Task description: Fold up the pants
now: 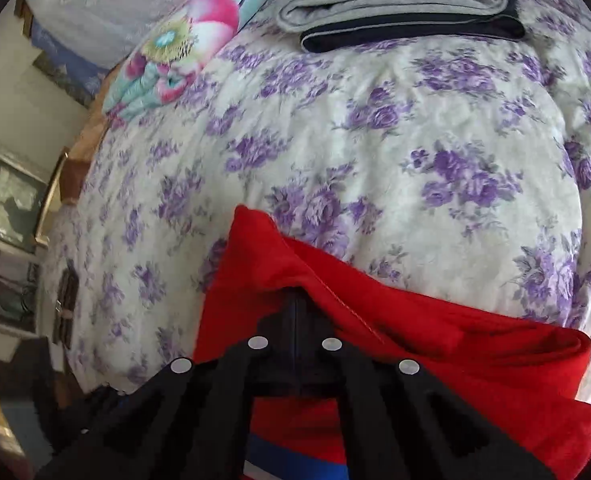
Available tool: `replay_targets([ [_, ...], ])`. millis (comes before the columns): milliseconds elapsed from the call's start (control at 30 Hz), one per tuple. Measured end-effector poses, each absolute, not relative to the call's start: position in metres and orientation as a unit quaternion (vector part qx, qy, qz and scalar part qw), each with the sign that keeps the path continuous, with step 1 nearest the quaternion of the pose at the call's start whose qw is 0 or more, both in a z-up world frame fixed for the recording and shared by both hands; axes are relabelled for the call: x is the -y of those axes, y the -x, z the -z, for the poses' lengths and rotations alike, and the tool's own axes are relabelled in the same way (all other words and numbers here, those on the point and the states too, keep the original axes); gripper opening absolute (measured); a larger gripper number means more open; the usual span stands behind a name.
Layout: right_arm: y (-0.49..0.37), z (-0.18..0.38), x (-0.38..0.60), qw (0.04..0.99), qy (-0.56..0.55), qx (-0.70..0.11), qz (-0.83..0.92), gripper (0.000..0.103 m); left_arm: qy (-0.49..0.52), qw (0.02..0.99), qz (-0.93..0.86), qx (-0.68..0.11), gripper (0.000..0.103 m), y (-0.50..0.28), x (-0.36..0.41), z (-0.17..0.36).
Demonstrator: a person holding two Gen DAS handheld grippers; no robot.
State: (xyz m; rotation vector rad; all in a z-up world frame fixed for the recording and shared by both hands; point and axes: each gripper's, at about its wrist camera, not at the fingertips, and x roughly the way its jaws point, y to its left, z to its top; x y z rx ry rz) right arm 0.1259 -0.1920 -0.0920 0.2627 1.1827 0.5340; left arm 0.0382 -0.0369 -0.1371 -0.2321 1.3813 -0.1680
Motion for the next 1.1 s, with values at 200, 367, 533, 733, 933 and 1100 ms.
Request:
replay_targets([
  [200, -0.059, 0.036, 0.23, 0.849, -0.051, -0.461, -0.254, 0.057, 0.096, 0.829, 0.063, -0.548, 0.098, -0.03, 0.03, 0.092],
  [367, -0.046, 0.091, 0.272, 0.833, -0.05, -0.514, -0.197, 0.049, 0.034, 0.792, 0.063, -0.606, 0.099, -0.042, 0.053, 0.133],
  [533, -0.048, 0.071, 0.337, 0.833, -0.223, -0.484, -0.148, 0.018, 0.071, 0.782, 0.074, -0.614, 0.099, -0.043, 0.032, 0.135],
  [733, -0.028, 0.036, 0.321, 0.873, -0.114, -0.45, -0.149, 0.068, 0.134, 0.771, 0.062, -0.62, 0.099, -0.034, -0.006, 0.135],
  [933, -0.053, 0.036, 0.251, 0.848, -0.081, -0.467, -0.238, 0.068, 0.111, 0.781, 0.059, -0.612, 0.098, -0.026, 0.007, 0.129],
  [1100, -0.11, 0.054, 0.18, 0.829, -0.026, -0.487, -0.274, 0.068, 0.112, 0.785, 0.067, -0.605, 0.097, -0.031, 0.023, 0.127],
])
